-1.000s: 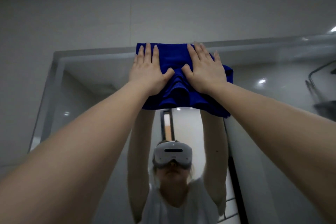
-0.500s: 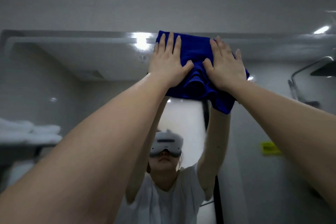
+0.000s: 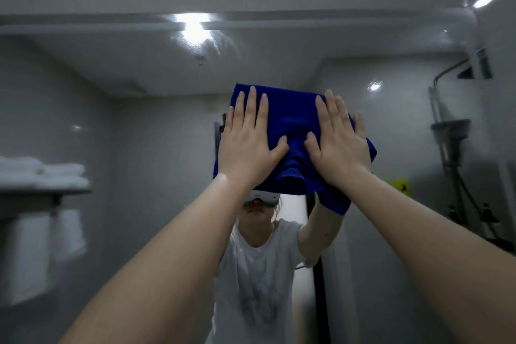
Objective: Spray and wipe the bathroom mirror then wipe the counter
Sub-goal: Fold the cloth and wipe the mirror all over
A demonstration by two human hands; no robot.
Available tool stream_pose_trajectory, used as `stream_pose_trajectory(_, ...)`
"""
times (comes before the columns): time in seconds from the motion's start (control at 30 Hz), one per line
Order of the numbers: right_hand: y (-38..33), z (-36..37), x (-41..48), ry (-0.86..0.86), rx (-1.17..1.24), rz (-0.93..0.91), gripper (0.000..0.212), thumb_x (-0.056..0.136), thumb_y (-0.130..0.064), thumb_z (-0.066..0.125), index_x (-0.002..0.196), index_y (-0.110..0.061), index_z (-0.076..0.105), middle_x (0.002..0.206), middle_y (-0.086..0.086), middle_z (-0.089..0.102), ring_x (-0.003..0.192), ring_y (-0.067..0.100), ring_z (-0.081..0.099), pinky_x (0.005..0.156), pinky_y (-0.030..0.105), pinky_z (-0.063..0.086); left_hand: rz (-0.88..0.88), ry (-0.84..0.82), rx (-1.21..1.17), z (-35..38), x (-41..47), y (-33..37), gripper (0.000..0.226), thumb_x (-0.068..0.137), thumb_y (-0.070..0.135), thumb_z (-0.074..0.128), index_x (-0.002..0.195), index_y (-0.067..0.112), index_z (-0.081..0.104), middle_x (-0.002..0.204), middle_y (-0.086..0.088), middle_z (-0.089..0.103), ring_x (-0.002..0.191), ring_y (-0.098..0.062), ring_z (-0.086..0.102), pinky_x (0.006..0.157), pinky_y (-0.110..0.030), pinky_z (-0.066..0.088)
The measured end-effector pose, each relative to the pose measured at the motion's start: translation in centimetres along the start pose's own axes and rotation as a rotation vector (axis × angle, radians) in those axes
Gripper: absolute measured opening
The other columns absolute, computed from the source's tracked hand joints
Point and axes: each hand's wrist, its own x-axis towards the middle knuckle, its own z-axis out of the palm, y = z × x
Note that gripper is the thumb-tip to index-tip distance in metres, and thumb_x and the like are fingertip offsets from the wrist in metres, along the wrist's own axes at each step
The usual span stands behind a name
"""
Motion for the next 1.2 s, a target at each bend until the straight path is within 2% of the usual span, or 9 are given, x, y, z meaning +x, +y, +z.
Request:
stream_pose_trajectory(0.13,1.4,1.2,-5.0,-0.035,0.003,0.010,0.071,0.088,-0.050,0.004,0.151,-0.020,-0.011,0.162,0.002,-0.007,0.149,0.017,-0.004,0.119,0.045,0.000,-0.003,-0.030,-0.011,1.2,-5.0,2.5,0.083,0.086,0.059,0.021,0.152,0.012,0.003,0.160,-0.011,-0.001,0.147,-0.025,-0.004,0.117,-0.035,-0.005)
stream_pose_trajectory(0.37,3.0,2.9,-12.0,-0.079,0.038,0.022,0.068,0.092,-0.047,0.012,0.149,-0.021,-0.013,0.158,-0.001,-0.013,0.145,0.012,-0.012,0.119,0.043,-0.004,0.048,-0.081,0.027,2.7,-10.9,4.6,0.083,0.088,0.056,0.033,0.149,0.006,0.010,0.157,-0.016,0.013,0.145,-0.027,0.006,0.116,-0.037,0.000)
stream_pose_trajectory(0.57,2.9,4.0,-17.2,-0.095,0.048,0.065,0.068,0.093,-0.042,0.018,0.150,-0.017,-0.008,0.159,0.003,-0.008,0.146,0.012,-0.009,0.120,0.041,-0.001,0.076,-0.084,-0.021,3.9,-15.7,6.0,0.081,0.089,0.054,0.035,0.150,0.006,0.012,0.156,-0.015,0.009,0.144,-0.028,0.007,0.118,-0.037,-0.002)
stream_pose_trajectory(0.7,2.4,4.5,-19.3,-0.106,0.037,0.100,0.069,0.092,-0.040,0.020,0.151,-0.014,-0.007,0.158,0.006,-0.007,0.146,0.014,-0.008,0.119,0.037,-0.005,0.116,-0.114,-0.054,4.1,-17.5,5.8,0.079,0.089,0.053,0.033,0.149,0.005,0.013,0.156,-0.018,0.016,0.144,-0.029,0.009,0.118,-0.041,0.007)
stream_pose_trajectory(0.87,0.0,3.5,-16.5,-0.106,0.002,0.108,0.073,0.090,-0.043,0.016,0.151,-0.010,-0.006,0.160,0.012,-0.003,0.148,0.022,-0.003,0.118,0.037,-0.003,0.252,-0.126,0.001,3.1,-15.1,2.7,0.075,0.089,0.048,0.031,0.148,0.002,0.022,0.155,-0.018,0.023,0.144,-0.030,0.016,0.117,-0.041,0.010)
stream_pose_trajectory(1.03,-6.0,2.1,-9.8,-0.063,0.022,0.105,0.077,0.088,-0.050,0.005,0.153,-0.008,-0.001,0.161,0.013,-0.002,0.149,0.025,0.000,0.118,0.038,-0.003,0.198,-0.069,0.036,0.6,-10.3,-3.9,0.074,0.091,0.047,0.026,0.149,0.002,0.020,0.157,-0.017,0.018,0.145,-0.029,0.015,0.118,-0.040,0.005)
stream_pose_trajectory(1.2,-13.6,2.6,-5.8,0.005,0.013,0.106,0.076,0.089,-0.049,0.004,0.153,-0.010,0.000,0.162,0.011,-0.001,0.149,0.023,0.001,0.120,0.043,0.002,0.155,-0.045,0.074,-2.1,-8.6,-11.5,0.073,0.091,0.046,0.023,0.149,0.001,0.019,0.157,-0.016,0.017,0.146,-0.029,0.014,0.118,-0.041,0.007)
